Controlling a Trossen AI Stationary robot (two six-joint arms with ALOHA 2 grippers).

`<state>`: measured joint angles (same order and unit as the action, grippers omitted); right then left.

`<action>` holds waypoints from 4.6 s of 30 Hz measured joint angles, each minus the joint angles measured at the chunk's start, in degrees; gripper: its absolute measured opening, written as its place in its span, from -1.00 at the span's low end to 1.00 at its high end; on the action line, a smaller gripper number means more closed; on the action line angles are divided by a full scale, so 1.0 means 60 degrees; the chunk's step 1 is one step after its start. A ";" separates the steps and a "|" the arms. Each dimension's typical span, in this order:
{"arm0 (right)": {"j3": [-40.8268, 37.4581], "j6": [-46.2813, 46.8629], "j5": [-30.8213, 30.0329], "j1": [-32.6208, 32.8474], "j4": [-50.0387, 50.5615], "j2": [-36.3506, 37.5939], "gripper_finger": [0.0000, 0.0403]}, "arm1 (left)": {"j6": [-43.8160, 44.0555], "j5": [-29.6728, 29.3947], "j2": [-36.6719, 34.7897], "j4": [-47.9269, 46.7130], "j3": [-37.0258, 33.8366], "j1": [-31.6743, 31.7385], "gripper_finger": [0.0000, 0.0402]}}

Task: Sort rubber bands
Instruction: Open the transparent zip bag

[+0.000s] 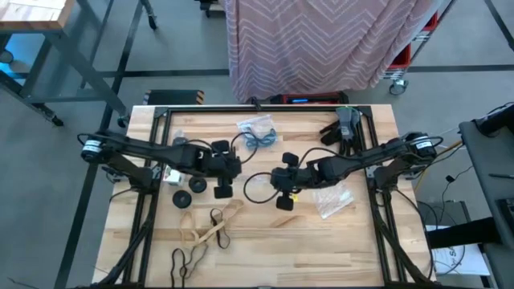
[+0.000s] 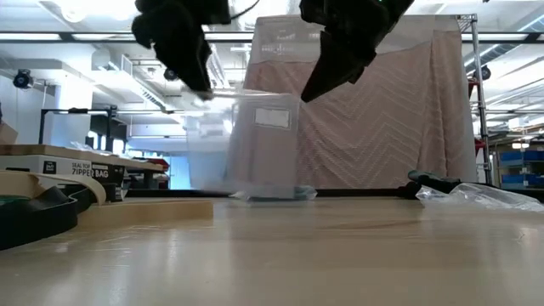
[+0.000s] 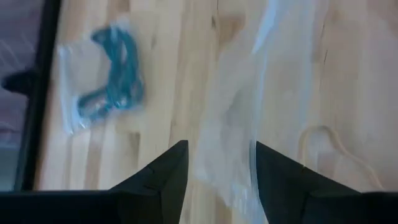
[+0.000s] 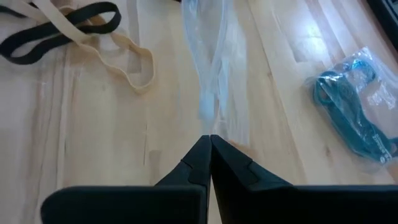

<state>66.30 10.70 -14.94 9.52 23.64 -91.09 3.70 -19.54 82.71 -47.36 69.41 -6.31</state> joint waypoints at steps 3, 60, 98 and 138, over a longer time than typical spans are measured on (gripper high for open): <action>0.0000 0.0016 0.0032 0.0000 0.0027 0.0000 -1.00 | -0.0262 -0.0013 -0.0246 0.0496 0.0000 -0.0007 -0.14; -0.1494 -0.8291 -0.1338 -0.0969 -0.5293 -0.3646 -0.37 | -0.0628 0.1425 0.1720 0.8498 -0.6171 0.2234 -0.48; -0.1468 -0.5246 -0.0040 -0.0262 -0.2896 -0.1524 -0.88 | 0.1286 0.0560 -0.3988 0.7070 -0.7516 0.0682 -0.37; -0.1399 -0.7287 -0.1028 -0.0585 -0.4578 -0.3606 -0.58 | 0.0944 0.0364 0.0940 0.9835 -0.7725 0.1054 -0.61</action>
<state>57.91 -33.02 -21.11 6.01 -3.83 -112.73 9.36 -17.35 88.36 11.65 23.06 0.01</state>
